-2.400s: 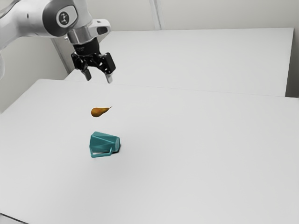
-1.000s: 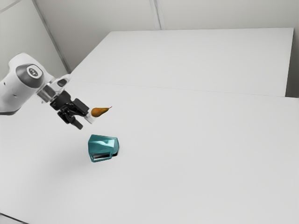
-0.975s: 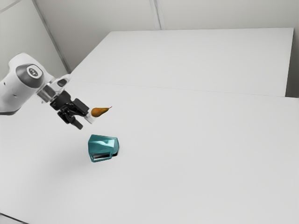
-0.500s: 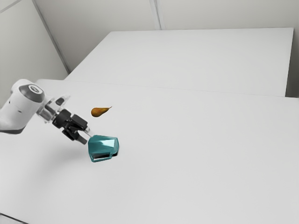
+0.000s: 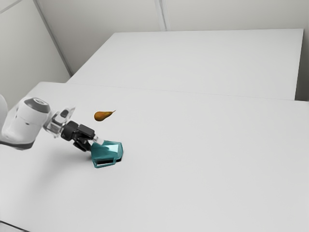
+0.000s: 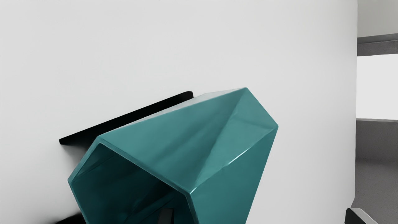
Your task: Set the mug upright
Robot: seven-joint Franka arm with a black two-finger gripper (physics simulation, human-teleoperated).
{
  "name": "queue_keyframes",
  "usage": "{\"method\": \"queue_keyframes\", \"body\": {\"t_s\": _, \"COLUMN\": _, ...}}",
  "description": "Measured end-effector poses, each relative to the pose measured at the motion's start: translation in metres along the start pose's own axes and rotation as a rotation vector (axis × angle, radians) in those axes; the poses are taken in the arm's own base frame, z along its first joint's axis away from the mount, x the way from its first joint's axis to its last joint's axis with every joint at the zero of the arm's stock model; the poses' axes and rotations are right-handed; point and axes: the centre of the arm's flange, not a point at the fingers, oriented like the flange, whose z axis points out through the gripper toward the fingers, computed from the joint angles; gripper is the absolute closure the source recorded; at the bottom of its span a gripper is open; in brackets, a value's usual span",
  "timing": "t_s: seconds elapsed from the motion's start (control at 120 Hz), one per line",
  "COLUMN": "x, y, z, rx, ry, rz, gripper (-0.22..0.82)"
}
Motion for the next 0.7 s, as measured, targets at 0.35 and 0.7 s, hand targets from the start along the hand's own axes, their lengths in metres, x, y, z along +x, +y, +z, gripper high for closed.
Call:
{"method": "queue_keyframes", "body": {"t_s": 0.35, "x": -0.002, "y": -0.005, "z": 0.014, "rx": -0.12, "ry": 0.071, "rz": 0.048, "gripper": 0.38}}
{"method": "queue_keyframes", "body": {"t_s": 0.7, "x": 0.0, "y": 0.001, "z": 0.016, "rx": -0.147, "ry": 0.081, "rz": 0.142, "gripper": 0.72}}
